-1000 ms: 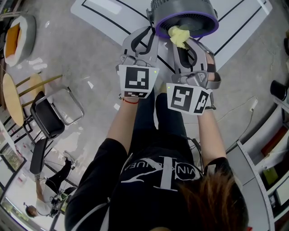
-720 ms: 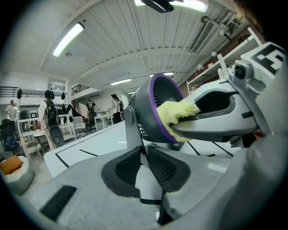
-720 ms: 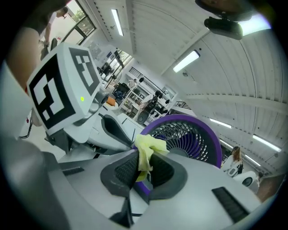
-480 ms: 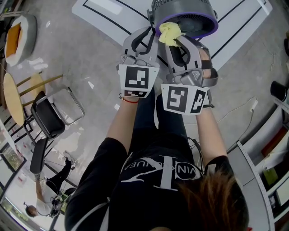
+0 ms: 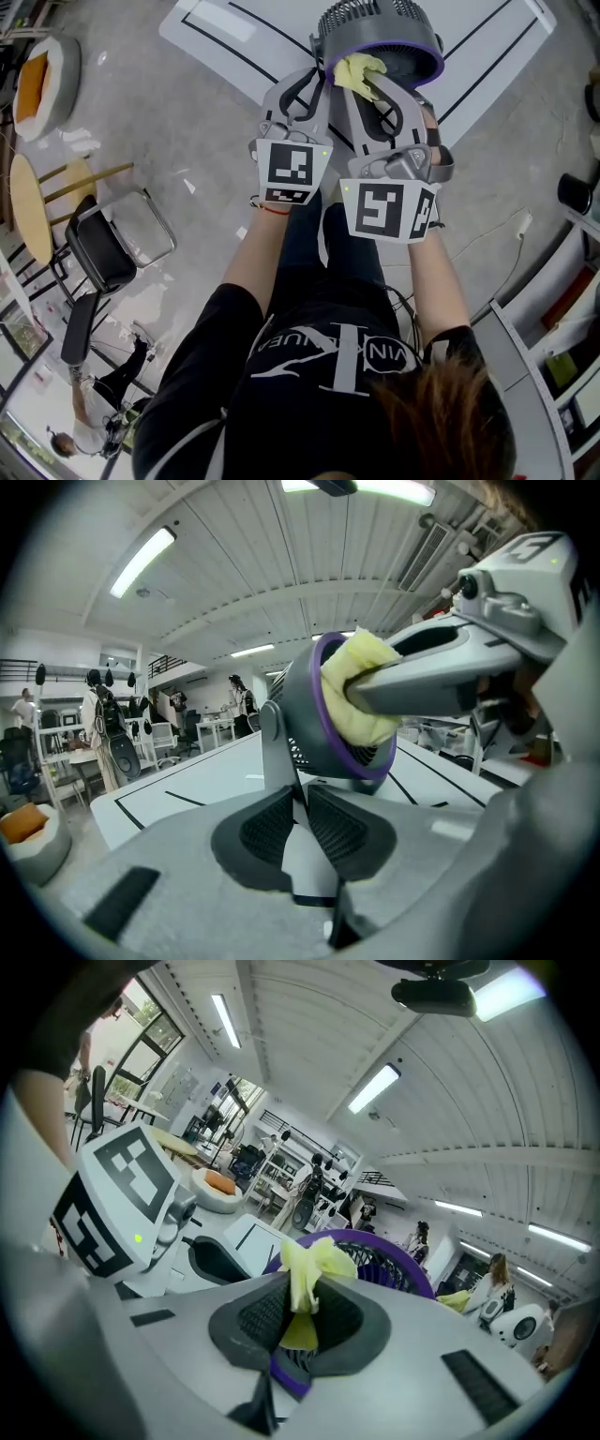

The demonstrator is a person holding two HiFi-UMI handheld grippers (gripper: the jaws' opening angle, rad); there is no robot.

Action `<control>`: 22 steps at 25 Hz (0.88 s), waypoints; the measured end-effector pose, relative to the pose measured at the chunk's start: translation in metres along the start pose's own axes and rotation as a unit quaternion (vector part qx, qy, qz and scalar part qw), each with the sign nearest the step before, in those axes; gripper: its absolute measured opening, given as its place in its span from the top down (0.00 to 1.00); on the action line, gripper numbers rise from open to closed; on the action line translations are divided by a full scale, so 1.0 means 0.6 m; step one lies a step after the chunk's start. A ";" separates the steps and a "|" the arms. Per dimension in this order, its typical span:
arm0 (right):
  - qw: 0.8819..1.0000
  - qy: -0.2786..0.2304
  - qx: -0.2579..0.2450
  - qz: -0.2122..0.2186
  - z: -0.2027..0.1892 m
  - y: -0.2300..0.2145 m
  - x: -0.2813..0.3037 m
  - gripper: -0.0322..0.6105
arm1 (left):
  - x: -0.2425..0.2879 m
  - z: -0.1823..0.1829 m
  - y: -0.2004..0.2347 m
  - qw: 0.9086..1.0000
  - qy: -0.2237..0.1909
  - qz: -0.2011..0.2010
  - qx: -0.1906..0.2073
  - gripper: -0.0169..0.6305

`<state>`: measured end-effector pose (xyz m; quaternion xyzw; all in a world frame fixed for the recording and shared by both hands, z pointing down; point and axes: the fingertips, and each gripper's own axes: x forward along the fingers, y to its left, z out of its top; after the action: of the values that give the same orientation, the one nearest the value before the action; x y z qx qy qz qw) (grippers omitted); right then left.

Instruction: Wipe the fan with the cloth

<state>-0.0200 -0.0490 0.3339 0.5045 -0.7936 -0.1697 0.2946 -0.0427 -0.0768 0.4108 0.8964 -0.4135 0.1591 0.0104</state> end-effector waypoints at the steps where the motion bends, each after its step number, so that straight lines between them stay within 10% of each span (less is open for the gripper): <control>1: 1.000 0.000 0.001 0.000 0.004 -0.004 -0.004 0.89 | -0.001 0.003 -0.001 1.000 0.000 -0.001 -0.001 0.88; 22: 0.999 -0.023 -0.014 0.045 0.133 0.006 -0.039 0.89 | -0.004 0.012 -0.006 0.998 0.008 -0.052 -0.044 0.89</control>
<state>-0.0659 -0.0289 0.2678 0.4601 -0.8195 -0.1788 0.2912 -0.0397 -0.0739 0.4038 0.9140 -0.3733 0.1468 0.0615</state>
